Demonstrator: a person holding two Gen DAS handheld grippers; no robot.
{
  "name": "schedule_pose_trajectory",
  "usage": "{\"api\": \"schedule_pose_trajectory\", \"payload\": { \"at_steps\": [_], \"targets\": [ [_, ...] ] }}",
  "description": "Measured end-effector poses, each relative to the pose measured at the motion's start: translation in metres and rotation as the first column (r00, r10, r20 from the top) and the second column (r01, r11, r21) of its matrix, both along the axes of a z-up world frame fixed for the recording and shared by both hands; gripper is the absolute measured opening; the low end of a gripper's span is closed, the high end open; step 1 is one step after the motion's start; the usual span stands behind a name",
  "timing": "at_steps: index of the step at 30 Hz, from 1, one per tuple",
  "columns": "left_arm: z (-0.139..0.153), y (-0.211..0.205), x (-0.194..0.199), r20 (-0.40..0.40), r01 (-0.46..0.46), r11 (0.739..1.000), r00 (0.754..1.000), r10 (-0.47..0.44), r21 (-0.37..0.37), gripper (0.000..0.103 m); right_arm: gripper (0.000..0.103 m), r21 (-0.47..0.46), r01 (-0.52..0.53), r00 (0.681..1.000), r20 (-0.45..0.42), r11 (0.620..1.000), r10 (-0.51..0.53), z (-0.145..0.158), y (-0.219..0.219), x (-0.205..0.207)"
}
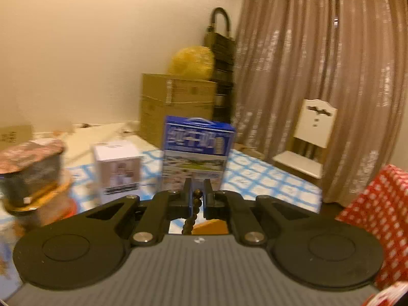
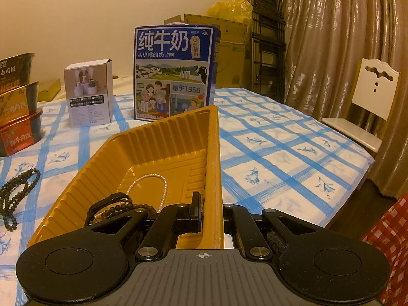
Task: Organize jewelry
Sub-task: 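Lift the bead strand high with the left gripper, then lower the strand into the orange tray and open the left gripper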
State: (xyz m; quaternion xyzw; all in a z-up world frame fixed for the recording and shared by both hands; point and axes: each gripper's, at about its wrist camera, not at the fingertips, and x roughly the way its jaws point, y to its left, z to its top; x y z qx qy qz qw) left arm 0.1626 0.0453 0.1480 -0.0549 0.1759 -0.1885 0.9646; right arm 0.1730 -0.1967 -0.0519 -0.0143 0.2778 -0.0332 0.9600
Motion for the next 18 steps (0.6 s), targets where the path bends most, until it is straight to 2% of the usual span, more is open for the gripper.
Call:
{"api": "schedule_pose_trajectory", "payload": {
  "at_steps": [8,12,18],
  "targets": [
    [-0.014,-0.06,0.028,-0.017,0.165,0.984,0.986,-0.166,-0.073,0.006,0.005,-0.003,-0.003,1.0,0.001,1.0,0.003,0.0,0.001,0.0],
    [-0.03,-0.087,0.04,-0.069,0.226,0.968,0.97,-0.234,-0.114,0.006,0.005,-0.005,-0.007,1.0,0.001,1.0,0.007,0.001,0.001,0.001],
    [-0.066,-0.111,0.06,-0.173,0.243,0.954,0.946,-0.273,-0.173,0.006,0.005,-0.007,-0.011,1.0,0.001,1.0,0.011,0.001,0.0,-0.001]
  ]
}}
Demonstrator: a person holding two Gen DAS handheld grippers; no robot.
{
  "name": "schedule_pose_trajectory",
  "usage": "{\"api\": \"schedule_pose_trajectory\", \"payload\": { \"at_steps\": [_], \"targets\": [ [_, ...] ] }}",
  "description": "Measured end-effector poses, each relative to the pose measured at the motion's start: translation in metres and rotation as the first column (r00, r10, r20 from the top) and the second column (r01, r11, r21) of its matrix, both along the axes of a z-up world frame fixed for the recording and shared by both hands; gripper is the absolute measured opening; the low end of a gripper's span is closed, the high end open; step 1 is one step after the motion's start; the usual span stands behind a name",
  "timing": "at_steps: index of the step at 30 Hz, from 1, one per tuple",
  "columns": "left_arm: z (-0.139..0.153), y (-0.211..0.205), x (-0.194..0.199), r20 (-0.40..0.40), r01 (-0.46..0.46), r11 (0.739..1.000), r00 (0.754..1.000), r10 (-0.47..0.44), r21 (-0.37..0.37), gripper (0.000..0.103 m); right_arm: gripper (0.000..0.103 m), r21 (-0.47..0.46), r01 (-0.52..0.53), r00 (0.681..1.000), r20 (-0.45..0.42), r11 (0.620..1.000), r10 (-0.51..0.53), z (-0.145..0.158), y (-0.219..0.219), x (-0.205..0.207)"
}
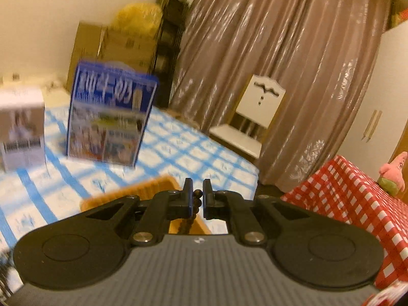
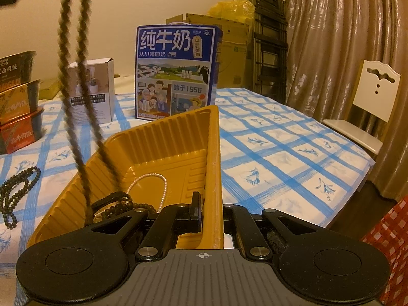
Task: Organize jewelry
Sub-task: 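Lower the strand into the orange tray and open the left gripper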
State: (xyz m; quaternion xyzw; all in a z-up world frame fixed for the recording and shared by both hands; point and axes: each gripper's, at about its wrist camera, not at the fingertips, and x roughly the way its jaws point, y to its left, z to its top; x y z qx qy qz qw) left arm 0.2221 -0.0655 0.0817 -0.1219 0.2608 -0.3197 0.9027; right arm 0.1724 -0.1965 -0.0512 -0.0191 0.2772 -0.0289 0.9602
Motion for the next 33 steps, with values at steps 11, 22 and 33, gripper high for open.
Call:
{"api": "schedule_pose_trajectory", "payload": {
  "at_steps": [11,22,33],
  "targets": [
    [-0.099,-0.009,0.025,-0.294,-0.01,1.0,0.956,0.015,0.02,0.006,0.005,0.006,0.006,1.0,-0.007,1.0,-0.005,-0.003,-0.004,-0.001],
    [-0.132,-0.02,0.023,-0.307,-0.013,0.989,0.95,0.058,0.145,0.028,0.005,0.006,0.006,1.0,-0.007,1.0,-0.006,-0.003,-0.004,-0.001],
    [-0.112,0.012,0.02,-0.247,-0.13,0.972,0.953,0.177,0.198,0.039,0.005,0.013,0.011,1.0,-0.013,1.0,-0.01,-0.005,-0.007,-0.002]
  ]
}}
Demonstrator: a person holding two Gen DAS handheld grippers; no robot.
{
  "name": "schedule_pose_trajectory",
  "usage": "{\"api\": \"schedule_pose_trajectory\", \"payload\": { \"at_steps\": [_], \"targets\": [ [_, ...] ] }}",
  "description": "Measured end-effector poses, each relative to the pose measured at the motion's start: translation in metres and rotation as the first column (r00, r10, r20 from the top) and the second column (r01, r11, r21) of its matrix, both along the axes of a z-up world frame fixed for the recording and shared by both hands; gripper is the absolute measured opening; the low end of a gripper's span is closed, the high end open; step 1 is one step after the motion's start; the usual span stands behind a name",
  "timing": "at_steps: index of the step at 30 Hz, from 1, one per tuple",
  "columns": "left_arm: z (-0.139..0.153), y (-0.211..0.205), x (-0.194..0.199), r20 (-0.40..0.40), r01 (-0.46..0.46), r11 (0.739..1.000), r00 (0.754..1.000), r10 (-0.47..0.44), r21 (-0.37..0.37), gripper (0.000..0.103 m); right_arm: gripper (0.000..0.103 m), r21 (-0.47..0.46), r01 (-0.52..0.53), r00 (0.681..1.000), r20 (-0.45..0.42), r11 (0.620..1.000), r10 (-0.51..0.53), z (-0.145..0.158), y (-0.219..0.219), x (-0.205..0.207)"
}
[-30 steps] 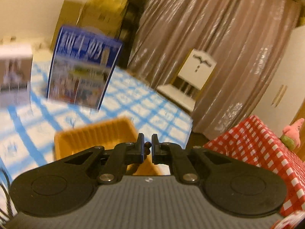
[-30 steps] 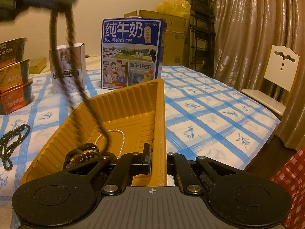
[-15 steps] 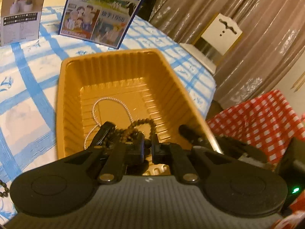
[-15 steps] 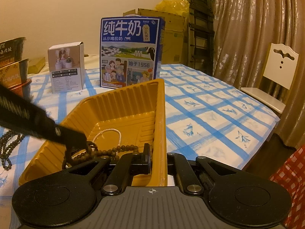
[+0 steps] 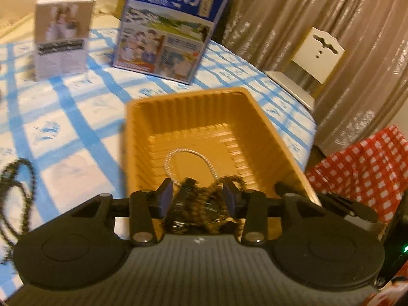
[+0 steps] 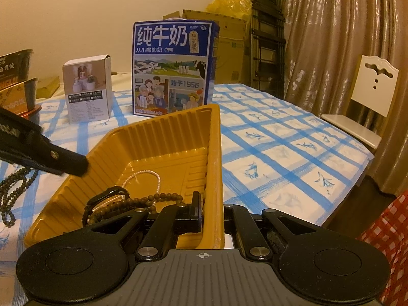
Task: Organize jewelry
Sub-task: 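Lower the strand into the orange tray and open the left gripper, then move the left gripper to the last dark green bead strand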
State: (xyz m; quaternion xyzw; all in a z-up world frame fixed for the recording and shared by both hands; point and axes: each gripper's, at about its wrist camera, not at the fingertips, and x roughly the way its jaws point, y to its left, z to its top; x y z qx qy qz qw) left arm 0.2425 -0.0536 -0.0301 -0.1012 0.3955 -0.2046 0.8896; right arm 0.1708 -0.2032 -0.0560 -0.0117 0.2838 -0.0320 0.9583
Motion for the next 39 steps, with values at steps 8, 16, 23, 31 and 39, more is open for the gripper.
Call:
{"api": "schedule_pose_trajectory", "payload": {
  "at_steps": [8,16,23,31,39],
  "targets": [
    [0.003,0.041,-0.008,0.029,-0.099,0.988,0.995,0.097,0.115,0.041,0.005,0.0,0.0,1.0,0.0,1.0,0.0,0.0,0.0,0.0],
    [-0.011,0.093,-0.018,-0.007,-0.208,0.96,0.977,0.213,0.188,0.042,0.005,-0.001,0.0,1.0,-0.001,1.0,0.0,0.0,0.0,0.0],
    [-0.026,0.135,-0.041,-0.032,-0.279,0.928,0.955,0.295,0.245,0.043,0.005,-0.001,0.002,1.0,-0.004,1.0,-0.002,-0.002,-0.002,-0.002],
    [-0.049,0.161,-0.06,-0.039,-0.295,0.905,0.946,0.322,0.307,0.043,0.005,-0.003,0.001,1.0,-0.003,1.0,-0.001,-0.002,-0.002,-0.002],
    [-0.057,0.145,-0.05,0.004,-0.255,0.913,0.964,0.268,0.319,0.06,0.005,-0.004,0.004,1.0,-0.007,1.0,-0.004,-0.004,-0.004,-0.004]
  ]
}}
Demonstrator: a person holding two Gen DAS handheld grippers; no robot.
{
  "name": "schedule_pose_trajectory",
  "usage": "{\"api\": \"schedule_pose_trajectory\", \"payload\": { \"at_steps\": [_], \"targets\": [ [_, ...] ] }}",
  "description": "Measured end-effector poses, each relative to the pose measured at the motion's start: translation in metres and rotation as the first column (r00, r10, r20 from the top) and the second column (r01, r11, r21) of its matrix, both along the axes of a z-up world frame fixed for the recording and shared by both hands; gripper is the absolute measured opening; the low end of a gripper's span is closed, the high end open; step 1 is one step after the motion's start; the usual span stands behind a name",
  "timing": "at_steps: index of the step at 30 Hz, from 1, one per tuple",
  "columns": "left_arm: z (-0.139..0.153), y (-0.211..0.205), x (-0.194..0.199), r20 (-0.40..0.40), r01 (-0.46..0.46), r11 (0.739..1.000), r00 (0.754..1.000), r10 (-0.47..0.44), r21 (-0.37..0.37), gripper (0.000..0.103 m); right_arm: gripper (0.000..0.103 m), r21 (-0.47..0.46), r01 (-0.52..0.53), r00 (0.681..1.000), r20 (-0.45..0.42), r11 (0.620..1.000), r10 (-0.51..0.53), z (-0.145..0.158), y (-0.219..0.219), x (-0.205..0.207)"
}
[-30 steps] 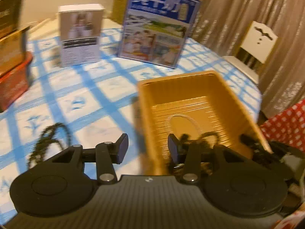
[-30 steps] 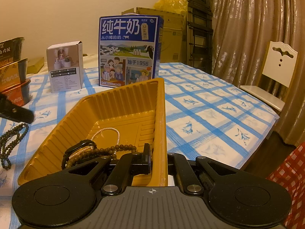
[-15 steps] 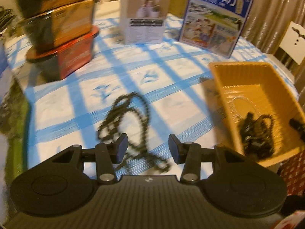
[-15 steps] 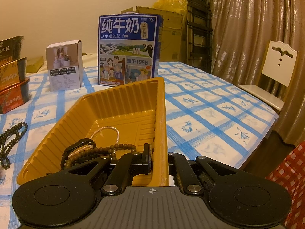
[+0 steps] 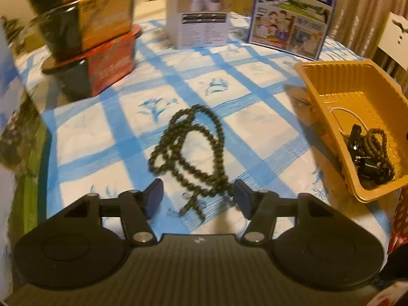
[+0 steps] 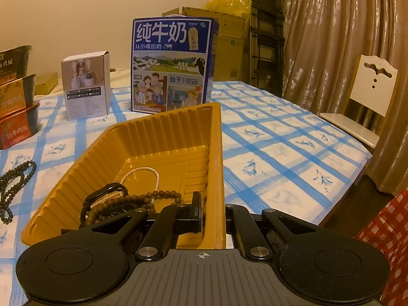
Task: Organize jewelry
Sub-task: 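Move the left gripper to the last dark green bead strand, then close the left gripper on the green bead strand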
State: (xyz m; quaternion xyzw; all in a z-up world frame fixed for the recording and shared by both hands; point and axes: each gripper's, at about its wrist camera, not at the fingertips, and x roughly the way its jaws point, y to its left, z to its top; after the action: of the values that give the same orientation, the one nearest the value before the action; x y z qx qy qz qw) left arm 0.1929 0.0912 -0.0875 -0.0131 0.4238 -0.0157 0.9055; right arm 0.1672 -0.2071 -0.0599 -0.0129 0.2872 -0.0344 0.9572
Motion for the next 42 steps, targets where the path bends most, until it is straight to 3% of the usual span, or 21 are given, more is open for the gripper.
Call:
{"api": "schedule_pose_trajectory", "payload": {
  "at_steps": [11,17,21,24,28,30,32,35,37,42],
  "targets": [
    [-0.01,-0.011,0.014,0.015,0.038,0.999,0.999,-0.039,0.026,0.059,0.005,-0.006,-0.001,1.0,-0.01,1.0,0.001,-0.003,-0.002,-0.001],
    [-0.014,-0.005,0.029,0.051,0.013,0.994,0.999,-0.018,0.107,0.061,0.005,-0.007,-0.001,1.0,-0.017,1.0,0.001,-0.002,-0.001,0.001],
    [-0.019,0.005,0.046,0.042,-0.014,0.997,0.999,0.011,0.075,0.066,0.005,-0.006,0.001,1.0,-0.02,1.0,-0.001,-0.002,-0.001,0.001],
    [-0.023,0.013,0.056,0.029,-0.02,0.999,0.999,0.019,0.035,0.085,0.005,-0.007,0.001,1.0,-0.021,1.0,-0.001,-0.001,0.0,0.002],
    [-0.036,0.012,0.064,-0.01,-0.013,0.999,1.0,0.013,0.033,0.085,0.005,-0.007,0.001,1.0,-0.021,1.0,-0.001,-0.002,0.0,0.001],
    [-0.038,0.006,0.061,0.01,0.002,0.998,1.0,-0.002,0.062,0.084,0.005,-0.008,-0.001,1.0,-0.021,1.0,0.0,-0.001,-0.001,0.002],
    [-0.039,0.001,0.06,0.023,0.024,0.997,0.999,-0.025,0.07,0.075,0.005,-0.009,-0.001,1.0,-0.023,1.0,0.001,-0.002,-0.001,0.002],
    [-0.037,-0.003,0.058,0.039,0.056,0.996,0.998,-0.059,0.066,0.051,0.005,-0.007,0.0,1.0,-0.023,1.0,0.0,-0.002,-0.001,0.002],
    [-0.035,-0.008,0.057,0.041,0.093,0.993,0.995,-0.096,0.071,0.028,0.005,-0.01,-0.001,1.0,-0.022,1.0,0.001,-0.002,0.0,0.002],
    [-0.032,-0.016,0.057,0.047,0.124,0.989,0.991,-0.128,0.087,0.014,0.005,-0.009,-0.001,1.0,-0.022,1.0,0.0,-0.002,0.0,0.002]
  ]
}}
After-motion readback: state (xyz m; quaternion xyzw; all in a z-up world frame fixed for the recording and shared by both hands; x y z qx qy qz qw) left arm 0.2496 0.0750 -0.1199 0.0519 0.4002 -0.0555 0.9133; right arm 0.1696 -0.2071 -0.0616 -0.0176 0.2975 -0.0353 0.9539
